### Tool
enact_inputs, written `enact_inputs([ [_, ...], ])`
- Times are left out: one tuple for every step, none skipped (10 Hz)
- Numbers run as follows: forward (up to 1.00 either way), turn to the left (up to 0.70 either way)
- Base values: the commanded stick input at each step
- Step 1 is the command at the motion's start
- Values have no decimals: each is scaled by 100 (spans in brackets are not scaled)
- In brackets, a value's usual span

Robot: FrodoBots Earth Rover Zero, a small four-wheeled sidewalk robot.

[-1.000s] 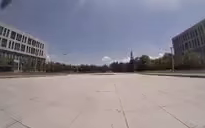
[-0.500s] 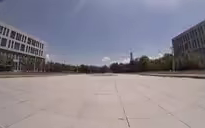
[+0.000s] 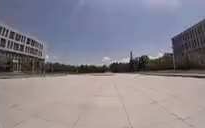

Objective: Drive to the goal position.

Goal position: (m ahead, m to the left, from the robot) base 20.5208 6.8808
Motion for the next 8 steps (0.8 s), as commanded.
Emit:
enact_inputs([
  [50,1],
  [50,1],
  [50,1],
  [50,1],
  [50,1],
  [50,1],
  [50,1],
  [50,1],
])
